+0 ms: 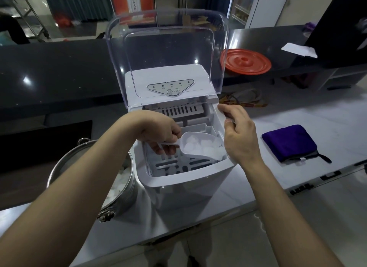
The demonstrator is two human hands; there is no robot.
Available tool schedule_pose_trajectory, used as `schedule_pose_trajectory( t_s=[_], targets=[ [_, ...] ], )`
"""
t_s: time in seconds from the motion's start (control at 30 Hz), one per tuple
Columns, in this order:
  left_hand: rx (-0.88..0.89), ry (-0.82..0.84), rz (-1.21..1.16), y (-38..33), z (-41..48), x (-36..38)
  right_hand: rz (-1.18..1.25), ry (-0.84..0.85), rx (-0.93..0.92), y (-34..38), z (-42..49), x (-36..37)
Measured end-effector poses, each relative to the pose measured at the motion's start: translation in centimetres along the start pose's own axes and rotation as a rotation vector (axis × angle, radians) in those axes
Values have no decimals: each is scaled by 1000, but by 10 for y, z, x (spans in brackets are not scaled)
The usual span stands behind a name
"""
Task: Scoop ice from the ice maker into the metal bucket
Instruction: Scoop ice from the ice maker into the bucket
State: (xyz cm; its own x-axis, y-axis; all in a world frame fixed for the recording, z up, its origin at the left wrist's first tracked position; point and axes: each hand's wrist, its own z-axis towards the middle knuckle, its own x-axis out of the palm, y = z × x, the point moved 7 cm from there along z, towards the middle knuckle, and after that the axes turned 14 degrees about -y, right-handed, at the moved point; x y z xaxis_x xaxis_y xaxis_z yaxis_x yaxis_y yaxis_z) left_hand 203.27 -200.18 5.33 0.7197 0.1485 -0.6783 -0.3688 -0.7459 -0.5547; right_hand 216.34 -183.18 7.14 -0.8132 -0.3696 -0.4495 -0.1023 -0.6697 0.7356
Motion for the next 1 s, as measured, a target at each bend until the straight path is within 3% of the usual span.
schedule_pose_trajectory(
  t_s=[0.53,1.0],
  targets=[
    [76,-55,14,1,-14,-21,70,-11,70,-4,-1,-1],
    [104,-100,-199,16,-54,-51,-36,8,-5,0,2,0]
  ],
)
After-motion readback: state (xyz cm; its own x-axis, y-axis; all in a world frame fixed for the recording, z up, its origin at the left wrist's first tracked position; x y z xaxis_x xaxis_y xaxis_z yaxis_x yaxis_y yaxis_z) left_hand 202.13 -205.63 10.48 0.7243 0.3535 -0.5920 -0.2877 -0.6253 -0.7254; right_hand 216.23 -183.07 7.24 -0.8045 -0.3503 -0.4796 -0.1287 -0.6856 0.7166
